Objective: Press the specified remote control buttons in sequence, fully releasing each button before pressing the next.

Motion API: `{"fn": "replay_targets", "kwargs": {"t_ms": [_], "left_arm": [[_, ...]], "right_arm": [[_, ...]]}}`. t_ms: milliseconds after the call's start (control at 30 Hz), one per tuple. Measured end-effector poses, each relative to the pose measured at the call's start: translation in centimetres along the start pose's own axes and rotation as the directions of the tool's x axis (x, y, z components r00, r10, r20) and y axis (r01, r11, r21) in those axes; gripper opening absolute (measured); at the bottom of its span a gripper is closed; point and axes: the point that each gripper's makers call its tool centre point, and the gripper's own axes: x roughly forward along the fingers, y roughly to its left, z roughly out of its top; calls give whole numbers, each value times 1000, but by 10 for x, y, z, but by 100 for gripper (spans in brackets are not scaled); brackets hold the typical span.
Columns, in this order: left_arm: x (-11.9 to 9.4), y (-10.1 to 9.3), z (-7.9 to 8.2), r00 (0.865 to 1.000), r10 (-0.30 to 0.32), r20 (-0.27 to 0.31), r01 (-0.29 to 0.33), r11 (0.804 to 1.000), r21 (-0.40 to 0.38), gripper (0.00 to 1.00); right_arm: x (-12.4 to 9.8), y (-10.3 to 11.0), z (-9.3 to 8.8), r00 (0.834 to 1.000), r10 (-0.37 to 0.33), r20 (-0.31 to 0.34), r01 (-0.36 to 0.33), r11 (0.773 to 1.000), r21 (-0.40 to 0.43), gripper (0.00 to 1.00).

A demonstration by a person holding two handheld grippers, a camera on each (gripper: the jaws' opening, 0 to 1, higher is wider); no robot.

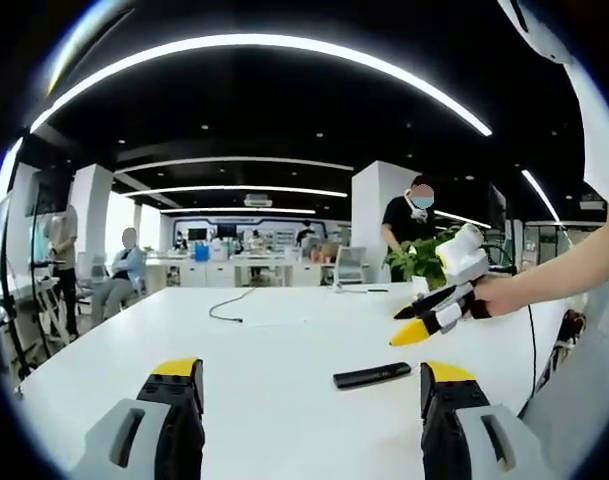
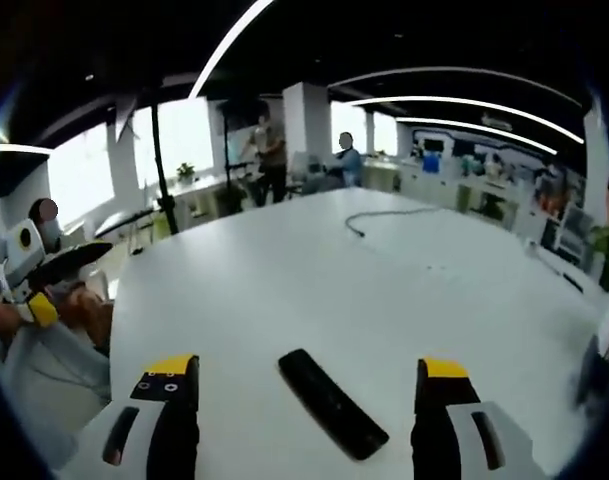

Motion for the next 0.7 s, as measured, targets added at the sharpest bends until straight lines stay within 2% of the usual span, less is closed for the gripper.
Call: {"fn": "replay_targets", "kwargs": {"t_ms": [233,367,700], "left_arm": [[1,-3,-1,1000,-13,-7,13,1000,0,93],[0,-4,-1,1000,-15,-10,15,1000,3,93],[0,-9,-2,999,-35,-17,35,999,2,92]], "right_arm": [[-28,2,7,997,-56,49,57,998,-19,98],[-46,6,11,992,-87,90,87,996,8,99],[-81,14,2,979,-153,136,148,988,46,99]]}}
